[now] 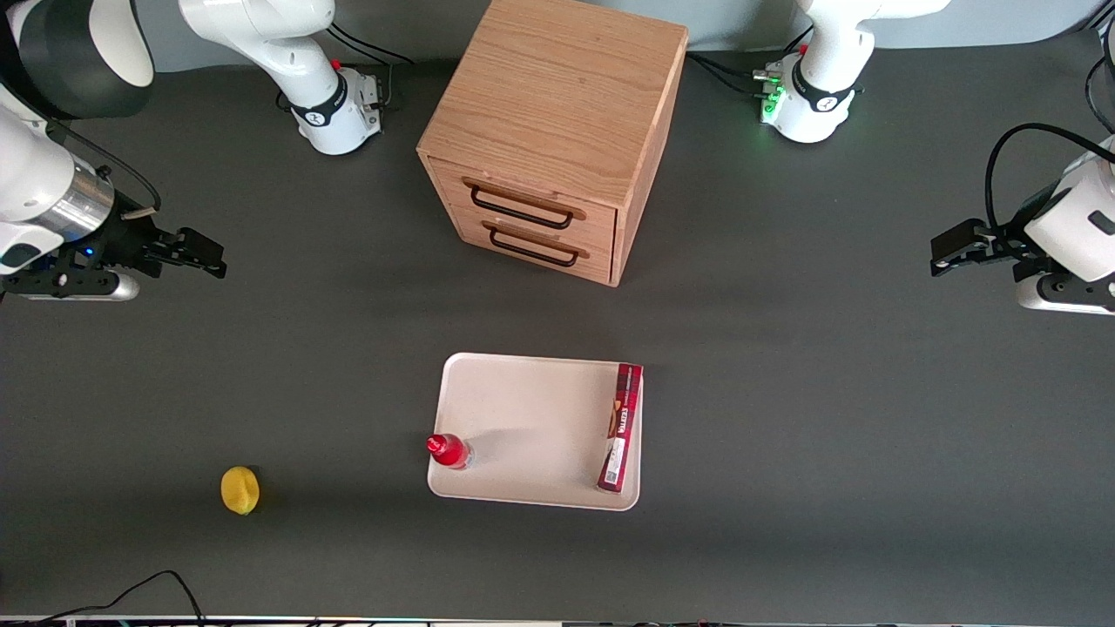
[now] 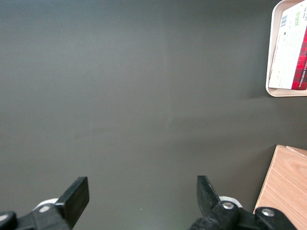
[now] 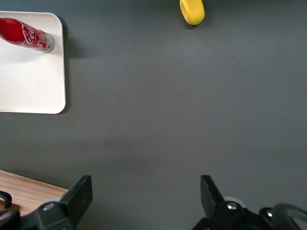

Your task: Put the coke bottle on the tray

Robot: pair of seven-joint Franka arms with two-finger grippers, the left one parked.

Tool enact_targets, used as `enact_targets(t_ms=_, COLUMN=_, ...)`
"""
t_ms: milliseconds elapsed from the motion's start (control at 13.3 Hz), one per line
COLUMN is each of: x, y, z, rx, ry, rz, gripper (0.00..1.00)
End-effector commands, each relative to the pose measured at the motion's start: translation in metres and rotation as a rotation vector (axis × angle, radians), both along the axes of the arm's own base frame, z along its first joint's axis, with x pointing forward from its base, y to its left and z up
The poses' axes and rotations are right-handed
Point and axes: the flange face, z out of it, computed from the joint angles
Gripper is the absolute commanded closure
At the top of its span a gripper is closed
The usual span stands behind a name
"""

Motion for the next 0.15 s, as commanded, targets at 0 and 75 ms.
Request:
enact_targets(t_ms=0, x=0.0041, y=0.0008, z=0.0076, rx=-0.003, ry=0.021, rz=0.037, gripper=0.0)
enact_targets(t_ms=75, x=0.0048, y=0.0, z=0.0088, rx=-0.003, ry=0.02, rz=0.035, gripper=0.0)
